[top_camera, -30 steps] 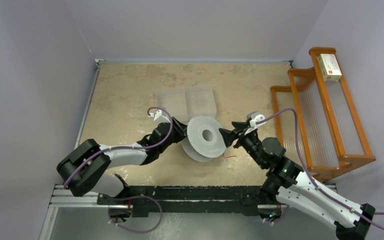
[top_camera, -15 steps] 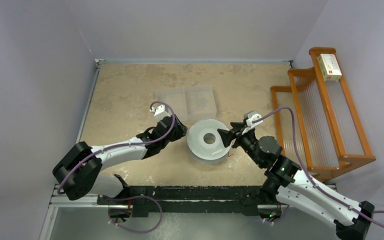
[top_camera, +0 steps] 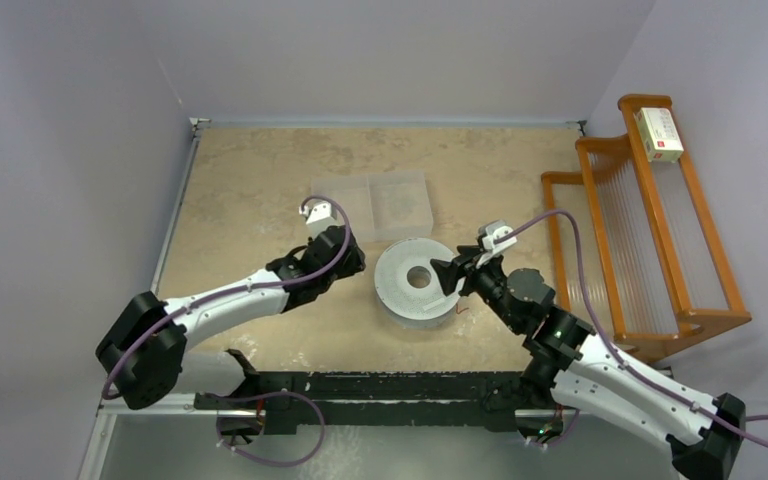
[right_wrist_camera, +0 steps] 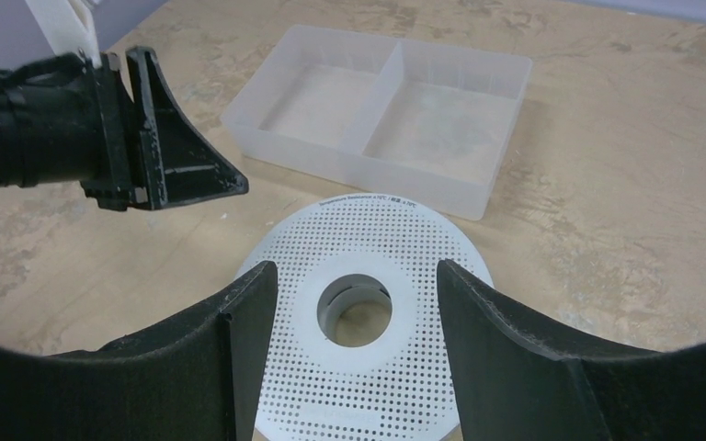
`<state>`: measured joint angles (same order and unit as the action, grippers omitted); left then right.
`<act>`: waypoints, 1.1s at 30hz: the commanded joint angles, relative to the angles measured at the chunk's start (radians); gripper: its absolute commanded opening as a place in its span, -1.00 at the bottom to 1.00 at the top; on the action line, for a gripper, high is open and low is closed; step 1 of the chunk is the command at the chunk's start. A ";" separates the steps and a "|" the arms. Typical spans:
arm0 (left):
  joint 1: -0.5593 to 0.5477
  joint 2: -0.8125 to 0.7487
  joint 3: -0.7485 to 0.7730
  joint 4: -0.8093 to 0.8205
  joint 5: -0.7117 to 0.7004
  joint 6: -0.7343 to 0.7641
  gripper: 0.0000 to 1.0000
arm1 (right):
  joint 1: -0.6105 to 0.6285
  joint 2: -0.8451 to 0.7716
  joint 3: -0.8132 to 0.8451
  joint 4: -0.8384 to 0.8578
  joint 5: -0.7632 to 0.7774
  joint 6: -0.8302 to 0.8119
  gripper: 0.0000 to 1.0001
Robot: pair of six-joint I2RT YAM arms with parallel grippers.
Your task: Wrap the cables
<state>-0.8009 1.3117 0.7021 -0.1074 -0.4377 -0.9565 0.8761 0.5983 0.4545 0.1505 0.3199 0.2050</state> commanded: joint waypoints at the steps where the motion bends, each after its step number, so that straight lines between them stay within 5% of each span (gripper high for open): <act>1: -0.004 -0.062 0.086 -0.060 -0.037 0.083 -0.15 | 0.000 0.018 0.042 0.056 -0.001 -0.004 0.34; 5: -0.003 -0.103 0.119 -0.110 -0.071 0.130 -0.13 | 0.001 0.040 0.046 0.058 0.003 -0.007 0.38; 13: -0.001 -0.122 0.229 -0.217 -0.136 0.228 0.29 | 0.001 0.147 0.104 0.020 -0.028 -0.027 0.59; 18: 0.080 -0.047 0.369 -0.319 -0.047 0.326 0.39 | -0.032 0.265 0.177 -0.014 -0.038 -0.046 0.76; 20: 0.151 -0.031 0.407 -0.335 0.050 0.356 0.42 | -0.083 0.318 0.220 -0.035 -0.082 -0.036 0.97; 22: 0.205 -0.032 0.438 -0.354 0.106 0.376 0.45 | -0.160 0.372 0.282 -0.077 -0.144 -0.002 0.99; 29: 0.251 -0.060 0.534 -0.442 -0.062 0.495 0.95 | -0.424 0.521 0.420 -0.149 -0.320 0.068 0.99; 33: 0.319 -0.097 0.515 -0.436 -0.105 0.542 1.00 | -0.502 0.568 0.457 -0.187 -0.251 0.111 0.99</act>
<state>-0.5491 1.2743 1.1915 -0.5213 -0.4641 -0.5045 0.4328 1.1378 0.8459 0.0196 0.0502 0.2512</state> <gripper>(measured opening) 0.996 0.994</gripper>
